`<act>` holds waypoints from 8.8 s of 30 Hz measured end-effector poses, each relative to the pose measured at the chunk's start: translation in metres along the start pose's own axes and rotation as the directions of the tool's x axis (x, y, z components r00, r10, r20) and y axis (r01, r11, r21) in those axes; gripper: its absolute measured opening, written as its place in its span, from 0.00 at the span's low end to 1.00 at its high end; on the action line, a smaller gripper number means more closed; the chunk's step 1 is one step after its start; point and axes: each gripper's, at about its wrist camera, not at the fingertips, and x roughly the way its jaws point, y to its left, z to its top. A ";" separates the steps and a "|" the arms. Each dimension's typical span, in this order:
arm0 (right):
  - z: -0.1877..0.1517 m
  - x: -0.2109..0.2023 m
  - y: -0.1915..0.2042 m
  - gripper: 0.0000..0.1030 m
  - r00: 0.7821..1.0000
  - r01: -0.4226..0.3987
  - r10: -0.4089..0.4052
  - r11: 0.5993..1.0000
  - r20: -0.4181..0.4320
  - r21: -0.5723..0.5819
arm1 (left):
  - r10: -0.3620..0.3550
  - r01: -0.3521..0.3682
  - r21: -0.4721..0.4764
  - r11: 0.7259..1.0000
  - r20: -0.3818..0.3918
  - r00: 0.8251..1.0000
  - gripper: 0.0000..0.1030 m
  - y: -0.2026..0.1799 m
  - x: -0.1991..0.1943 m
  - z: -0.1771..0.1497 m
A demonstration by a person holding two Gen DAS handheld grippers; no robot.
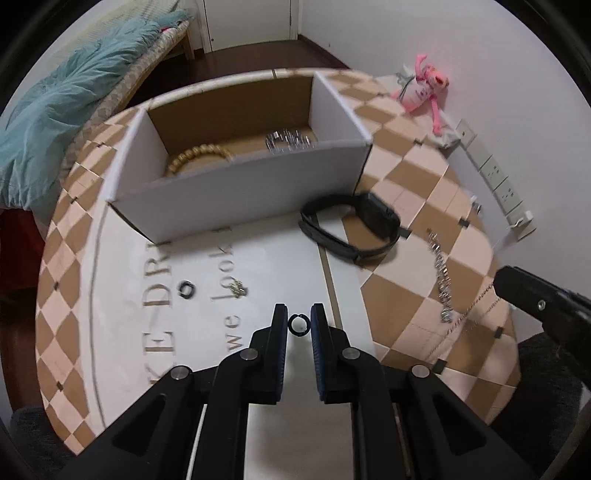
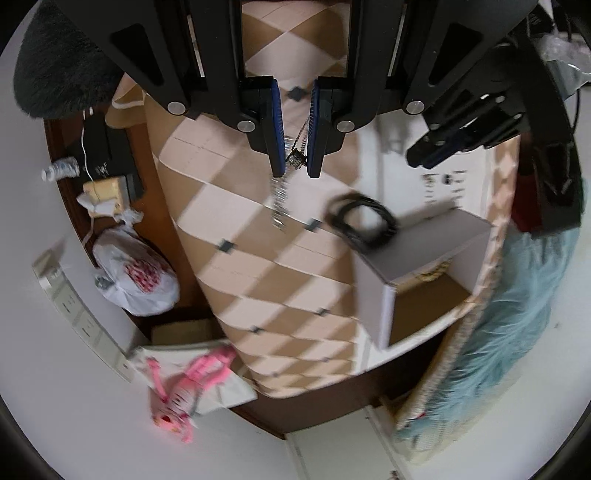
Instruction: Organize jewelry
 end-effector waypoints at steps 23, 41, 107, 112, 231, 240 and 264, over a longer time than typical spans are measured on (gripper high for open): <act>0.144 -0.043 0.123 0.12 0.982 -0.124 0.153 0.965 0.110 -0.232 | 0.039 -0.013 -0.121 0.993 0.208 0.977 0.10 0.089 -0.095 0.105; 0.154 0.089 0.098 0.12 0.984 -0.112 0.087 0.981 -0.155 -0.158 | -0.122 0.112 -0.171 0.979 -0.050 0.991 0.10 0.118 0.010 0.154; 0.062 -0.049 0.061 0.96 0.981 0.171 -0.157 0.977 0.116 -0.126 | 0.229 -0.182 -0.234 0.955 0.195 0.954 0.95 0.095 -0.119 0.039; 0.026 0.006 0.012 0.95 0.984 0.177 -0.178 0.983 -0.025 -0.043 | 0.252 -0.227 -0.243 0.943 0.077 0.965 0.95 0.101 -0.072 0.010; 0.122 0.087 0.098 0.97 0.972 0.188 -0.219 0.942 -0.085 -0.279 | 0.192 -0.181 -0.187 0.966 0.041 0.981 0.96 0.132 -0.015 0.103; 0.115 0.071 0.099 0.98 0.974 0.207 -0.224 0.942 -0.036 -0.264 | 0.192 -0.176 -0.203 0.963 0.064 0.979 0.96 0.125 -0.029 0.093; 0.077 -0.071 0.103 0.98 0.966 0.188 -0.145 0.963 0.216 -0.195 | 0.168 -0.114 -0.236 0.965 0.220 0.961 0.96 0.097 -0.139 0.051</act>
